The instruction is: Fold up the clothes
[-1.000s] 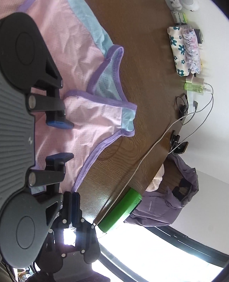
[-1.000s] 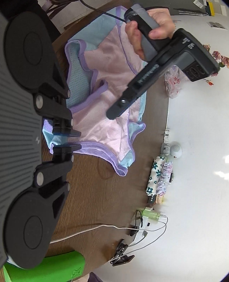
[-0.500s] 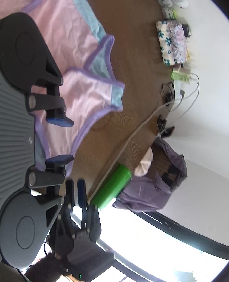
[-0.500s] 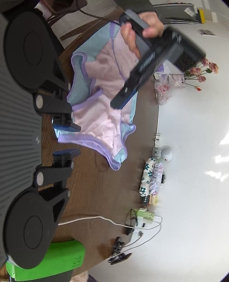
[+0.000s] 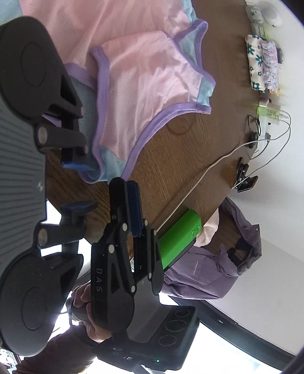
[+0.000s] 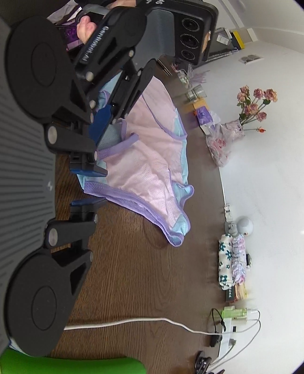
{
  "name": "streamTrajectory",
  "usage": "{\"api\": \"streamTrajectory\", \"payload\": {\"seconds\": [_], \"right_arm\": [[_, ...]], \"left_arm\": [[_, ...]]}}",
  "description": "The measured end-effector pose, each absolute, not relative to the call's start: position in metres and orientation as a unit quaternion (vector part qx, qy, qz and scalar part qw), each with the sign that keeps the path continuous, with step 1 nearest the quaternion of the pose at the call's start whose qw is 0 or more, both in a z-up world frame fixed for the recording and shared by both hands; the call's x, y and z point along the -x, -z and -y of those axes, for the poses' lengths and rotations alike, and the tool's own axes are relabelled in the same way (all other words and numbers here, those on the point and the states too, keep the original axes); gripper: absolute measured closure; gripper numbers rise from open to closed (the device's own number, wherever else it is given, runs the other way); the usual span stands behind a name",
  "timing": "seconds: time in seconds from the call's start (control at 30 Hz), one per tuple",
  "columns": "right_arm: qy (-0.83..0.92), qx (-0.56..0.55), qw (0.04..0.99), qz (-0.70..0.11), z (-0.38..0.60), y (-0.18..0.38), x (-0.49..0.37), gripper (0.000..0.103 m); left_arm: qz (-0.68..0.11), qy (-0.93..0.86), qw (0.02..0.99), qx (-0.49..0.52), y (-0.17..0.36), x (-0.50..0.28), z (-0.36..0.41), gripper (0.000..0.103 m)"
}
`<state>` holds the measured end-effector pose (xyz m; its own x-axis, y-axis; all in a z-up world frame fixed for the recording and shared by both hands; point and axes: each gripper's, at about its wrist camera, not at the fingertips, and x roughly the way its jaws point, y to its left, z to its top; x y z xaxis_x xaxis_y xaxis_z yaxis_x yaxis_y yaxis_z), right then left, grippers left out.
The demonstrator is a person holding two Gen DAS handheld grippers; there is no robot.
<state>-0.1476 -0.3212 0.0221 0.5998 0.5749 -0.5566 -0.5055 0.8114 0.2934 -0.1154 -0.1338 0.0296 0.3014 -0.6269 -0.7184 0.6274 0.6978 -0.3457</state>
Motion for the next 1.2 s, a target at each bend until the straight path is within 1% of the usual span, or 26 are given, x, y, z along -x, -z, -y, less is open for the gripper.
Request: {"api": "streamTrajectory", "payload": {"seconds": [0.03,0.07,0.1,0.3,0.33,0.43,0.53,0.57,0.6,0.63,0.67,0.8,0.97,1.1,1.17,1.2], "right_arm": [[-0.306,-0.051,0.891,-0.331,0.320,-0.021,0.147,0.087],[-0.309,-0.051,0.890,-0.332,0.320,-0.020,0.146,0.090],[-0.312,-0.054,0.888,-0.333,0.321,-0.019,0.145,0.092],[-0.310,-0.054,0.888,-0.336,0.327,-0.014,0.141,0.095],[-0.305,-0.054,0.890,-0.334,0.329,-0.014,0.140,0.097],[-0.302,-0.053,0.892,-0.332,0.331,-0.013,0.140,0.097],[-0.305,-0.044,0.893,-0.328,0.329,-0.017,0.143,0.096],[-0.306,-0.040,0.894,-0.324,0.328,-0.020,0.145,0.094],[-0.304,-0.038,0.897,-0.318,0.329,-0.023,0.147,0.093],[-0.303,-0.035,0.900,-0.311,0.329,-0.027,0.149,0.093],[-0.300,-0.032,0.904,-0.304,0.328,-0.030,0.152,0.093],[-0.309,-0.017,0.906,-0.290,0.316,-0.036,0.157,0.093],[-0.300,0.033,0.902,-0.310,0.300,-0.017,0.163,0.093],[-0.291,0.034,0.906,-0.305,0.301,-0.024,0.167,0.092],[-0.290,0.022,0.912,-0.289,0.299,-0.031,0.164,0.086],[-0.289,0.018,0.913,-0.286,0.298,-0.032,0.161,0.085]], "left_arm": [[-0.448,0.382,0.808,0.001,-0.029,0.115,0.136,0.080],[-0.451,0.375,0.810,0.002,-0.028,0.114,0.137,0.088],[-0.456,0.369,0.810,0.009,-0.026,0.113,0.137,0.100],[-0.450,0.349,0.822,0.012,-0.026,0.121,0.135,0.103],[-0.447,0.350,0.823,0.010,-0.026,0.123,0.135,0.103],[-0.434,0.357,0.827,-0.013,-0.026,0.133,0.138,0.103],[-0.421,0.368,0.829,-0.025,-0.026,0.138,0.137,0.099],[-0.423,0.376,0.824,-0.026,-0.027,0.138,0.136,0.093],[-0.426,0.387,0.817,-0.026,-0.029,0.138,0.133,0.083],[-0.429,0.397,0.811,-0.026,-0.030,0.138,0.131,0.077],[-0.432,0.408,0.804,-0.025,-0.032,0.138,0.129,0.068],[-0.421,0.435,0.796,0.002,-0.045,0.130,0.113,0.067],[-0.398,0.355,0.846,-0.031,-0.058,0.103,0.097,0.067],[-0.387,0.335,0.857,-0.057,-0.052,0.088,0.104,0.067],[-0.388,0.341,0.853,-0.069,-0.045,0.084,0.106,0.067],[-0.391,0.342,0.851,-0.074,-0.042,0.084,0.108,0.067]]}}
